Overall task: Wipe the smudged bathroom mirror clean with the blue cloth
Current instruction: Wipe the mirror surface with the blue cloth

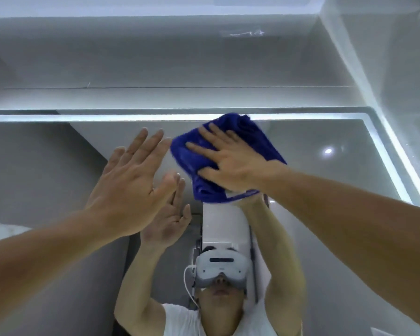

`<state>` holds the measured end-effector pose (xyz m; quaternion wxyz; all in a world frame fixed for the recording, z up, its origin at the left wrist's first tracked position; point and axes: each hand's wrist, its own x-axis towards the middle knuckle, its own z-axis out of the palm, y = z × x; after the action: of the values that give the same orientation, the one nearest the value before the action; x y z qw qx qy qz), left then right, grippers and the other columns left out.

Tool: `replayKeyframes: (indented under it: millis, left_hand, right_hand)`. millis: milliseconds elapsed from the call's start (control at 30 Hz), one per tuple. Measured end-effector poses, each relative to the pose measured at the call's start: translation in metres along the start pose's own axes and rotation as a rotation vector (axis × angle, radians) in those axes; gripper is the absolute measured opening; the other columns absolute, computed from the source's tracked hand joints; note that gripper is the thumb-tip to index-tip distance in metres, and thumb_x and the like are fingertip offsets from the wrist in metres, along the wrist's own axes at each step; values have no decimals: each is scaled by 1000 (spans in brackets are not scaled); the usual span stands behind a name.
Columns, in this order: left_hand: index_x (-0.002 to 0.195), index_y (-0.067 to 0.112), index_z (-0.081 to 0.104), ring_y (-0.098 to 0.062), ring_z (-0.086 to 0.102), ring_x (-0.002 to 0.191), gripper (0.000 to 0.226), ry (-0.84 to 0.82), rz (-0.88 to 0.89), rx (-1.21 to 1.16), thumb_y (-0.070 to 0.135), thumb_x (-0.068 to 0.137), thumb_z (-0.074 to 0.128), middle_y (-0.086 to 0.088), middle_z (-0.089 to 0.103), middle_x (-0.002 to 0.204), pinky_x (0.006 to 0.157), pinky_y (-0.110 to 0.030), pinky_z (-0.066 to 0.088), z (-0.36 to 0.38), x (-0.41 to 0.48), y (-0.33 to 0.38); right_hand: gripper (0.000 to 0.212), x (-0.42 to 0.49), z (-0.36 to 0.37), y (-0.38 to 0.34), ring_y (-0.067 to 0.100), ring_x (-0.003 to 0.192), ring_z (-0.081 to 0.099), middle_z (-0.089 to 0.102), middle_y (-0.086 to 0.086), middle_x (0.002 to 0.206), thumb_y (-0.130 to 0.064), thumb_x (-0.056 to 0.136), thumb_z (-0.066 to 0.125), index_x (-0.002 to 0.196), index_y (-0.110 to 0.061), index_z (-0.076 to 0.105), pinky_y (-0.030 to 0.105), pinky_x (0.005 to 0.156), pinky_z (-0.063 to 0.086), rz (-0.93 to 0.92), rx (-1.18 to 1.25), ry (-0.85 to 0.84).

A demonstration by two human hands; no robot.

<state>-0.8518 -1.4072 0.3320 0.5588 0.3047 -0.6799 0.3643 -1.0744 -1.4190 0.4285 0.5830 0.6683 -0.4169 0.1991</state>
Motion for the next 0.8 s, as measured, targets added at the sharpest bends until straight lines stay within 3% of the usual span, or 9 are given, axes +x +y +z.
replayKeyframes:
  millis: [167,267,367,467,600,667,800]
  left_hand:
    - [156,31,10,8,-18,143,81,-10,-15,-31,65,82,7,20,-6,159,120,-30,-5,-5,-7,2]
    - [156,30,10,8,-19,142,81,-16,-17,-40,64,83,6,20,-6,160,120,-30,-5,-11,-13,5]
    - [155,32,6,11,-23,140,80,-42,-13,-31,65,82,4,21,-9,159,119,-28,-9,-15,-19,4]
    - [154,34,2,12,-26,138,80,-79,-4,0,66,81,0,24,-14,157,118,-27,-12,-18,-26,1]
    - [155,33,3,10,-26,139,82,-77,-19,25,66,80,-1,23,-13,158,119,-29,-11,-21,-28,-6]
    - [155,33,4,9,-24,140,81,-73,-19,12,66,81,0,22,-12,159,120,-30,-9,-19,-30,-6]
    - [155,31,6,6,-21,143,79,-71,-11,14,62,83,2,19,-9,159,120,-30,-8,-10,-36,-2]
  right_hand:
    - [61,-100,19,-55,16,149,-16,-3,-3,164,-52,99,34,155,-36,15,39,119,-13,-436,-3,-116]
    - [58,-144,20,-40,18,150,-6,7,0,164,-44,100,42,153,-28,27,36,122,-3,-606,1,-163]
    - [59,-135,2,8,13,149,-11,-4,-8,164,-48,100,37,154,-38,16,38,122,2,-424,-50,-148]
    - [58,-83,-14,50,10,147,-19,-15,-11,162,-48,103,28,153,-44,-1,37,120,-7,-9,-19,-68]
    - [63,-6,-14,38,25,148,-18,-17,3,162,-56,99,20,154,-37,-6,48,117,-8,543,76,-13]
    - [68,8,-7,11,30,147,-19,-19,7,162,-60,97,19,154,-34,-8,51,115,-11,570,66,33]
    - [67,-30,14,-58,26,148,-18,-15,3,163,-61,95,20,154,-39,-4,49,117,-13,150,23,88]
